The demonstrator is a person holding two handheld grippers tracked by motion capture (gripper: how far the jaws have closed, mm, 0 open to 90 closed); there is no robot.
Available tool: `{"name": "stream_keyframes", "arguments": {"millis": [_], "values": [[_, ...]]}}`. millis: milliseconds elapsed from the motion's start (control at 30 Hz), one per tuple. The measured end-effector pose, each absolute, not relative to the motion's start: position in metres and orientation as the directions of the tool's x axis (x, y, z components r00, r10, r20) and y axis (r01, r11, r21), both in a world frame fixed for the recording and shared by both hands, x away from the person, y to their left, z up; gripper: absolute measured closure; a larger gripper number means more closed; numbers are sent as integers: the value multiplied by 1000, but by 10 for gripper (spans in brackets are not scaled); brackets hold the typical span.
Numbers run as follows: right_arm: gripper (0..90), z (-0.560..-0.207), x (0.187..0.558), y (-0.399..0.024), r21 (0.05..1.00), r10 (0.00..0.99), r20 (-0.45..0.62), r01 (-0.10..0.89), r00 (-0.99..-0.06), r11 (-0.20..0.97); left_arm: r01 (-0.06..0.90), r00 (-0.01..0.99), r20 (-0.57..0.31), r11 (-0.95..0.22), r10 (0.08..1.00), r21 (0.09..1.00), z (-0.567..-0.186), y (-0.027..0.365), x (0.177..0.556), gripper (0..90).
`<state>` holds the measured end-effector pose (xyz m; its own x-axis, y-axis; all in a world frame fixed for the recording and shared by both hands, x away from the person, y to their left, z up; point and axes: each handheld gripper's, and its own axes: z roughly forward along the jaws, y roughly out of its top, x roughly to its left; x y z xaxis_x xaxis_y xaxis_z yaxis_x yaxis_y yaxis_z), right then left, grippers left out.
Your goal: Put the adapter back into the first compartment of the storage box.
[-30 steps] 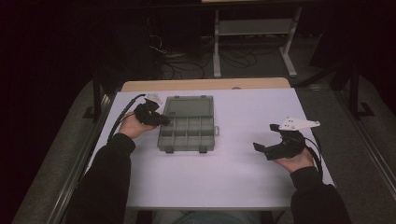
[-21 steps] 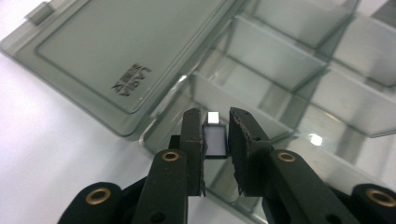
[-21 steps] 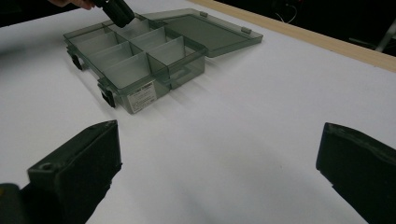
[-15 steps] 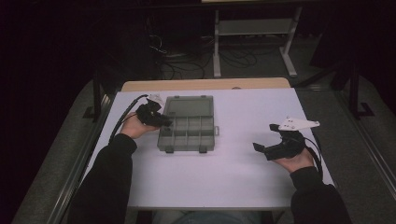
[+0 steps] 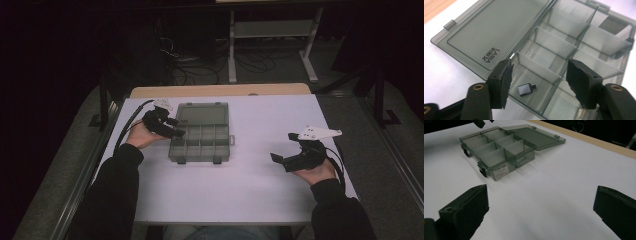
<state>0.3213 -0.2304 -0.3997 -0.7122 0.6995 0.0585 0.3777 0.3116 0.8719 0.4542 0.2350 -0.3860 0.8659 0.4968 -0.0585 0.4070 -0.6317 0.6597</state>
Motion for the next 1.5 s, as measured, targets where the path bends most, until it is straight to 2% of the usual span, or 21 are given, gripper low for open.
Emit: {"name": "stream_keyframes", "arguments": {"millis": [167, 467, 767, 1500], "values": [[0, -400, 321, -230, 872, 699, 57, 376, -712, 312, 389, 878, -75, -613, 472, 688, -382, 237, 450, 349], [0, -399, 321, -230, 872, 700, 57, 377, -712, 313, 365, 888, -73, -597, 454, 714, -373, 237, 438, 218], [0, -399, 321, -230, 872, 701, 57, 378, -711, 312, 368, 870, -66, -553, 489, 748, -365, 242, 429, 1], [0, -400, 320, -230, 870, 707, 53, 381, -705, 315, 333, 830, -25, -459, 557, 823, -357, 285, 399, 0]]}}
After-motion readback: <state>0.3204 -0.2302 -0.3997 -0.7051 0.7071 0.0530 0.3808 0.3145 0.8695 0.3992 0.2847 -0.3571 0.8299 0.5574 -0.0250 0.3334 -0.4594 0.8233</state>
